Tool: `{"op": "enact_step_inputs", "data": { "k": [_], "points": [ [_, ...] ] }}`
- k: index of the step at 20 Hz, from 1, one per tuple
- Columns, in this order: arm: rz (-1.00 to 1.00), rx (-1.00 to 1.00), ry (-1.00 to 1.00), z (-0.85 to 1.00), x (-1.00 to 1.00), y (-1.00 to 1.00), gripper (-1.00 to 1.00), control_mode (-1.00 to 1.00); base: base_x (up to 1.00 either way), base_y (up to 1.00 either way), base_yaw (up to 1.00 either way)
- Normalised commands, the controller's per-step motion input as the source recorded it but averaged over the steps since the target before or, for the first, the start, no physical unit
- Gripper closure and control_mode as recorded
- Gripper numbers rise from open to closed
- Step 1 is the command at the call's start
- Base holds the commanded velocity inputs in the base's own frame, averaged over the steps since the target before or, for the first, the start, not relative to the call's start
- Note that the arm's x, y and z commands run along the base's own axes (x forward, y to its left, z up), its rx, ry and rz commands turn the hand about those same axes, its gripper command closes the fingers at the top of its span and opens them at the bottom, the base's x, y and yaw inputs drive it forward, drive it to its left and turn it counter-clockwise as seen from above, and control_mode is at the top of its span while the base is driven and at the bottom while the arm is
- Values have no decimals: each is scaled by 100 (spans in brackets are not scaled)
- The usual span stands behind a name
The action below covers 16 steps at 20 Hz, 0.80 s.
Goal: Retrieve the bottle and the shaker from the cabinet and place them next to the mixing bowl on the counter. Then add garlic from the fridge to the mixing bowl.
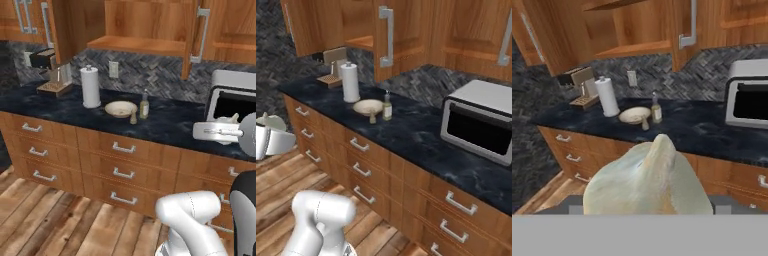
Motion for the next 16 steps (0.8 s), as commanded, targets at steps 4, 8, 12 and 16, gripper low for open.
{"op": "enact_step_inputs", "data": {
  "k": [4, 8, 12, 16],
  "points": [
    [0, 0, 0, 0, 0, 0, 100, 100, 100, 100, -27],
    [0, 0, 0, 0, 0, 0, 100, 100, 100, 87, -43],
    [0, 0, 0, 0, 0, 0, 100, 100, 84, 49, -34],
    [0, 0, 0, 0, 0, 0, 100, 100, 26, 1, 0]
  ]
}}
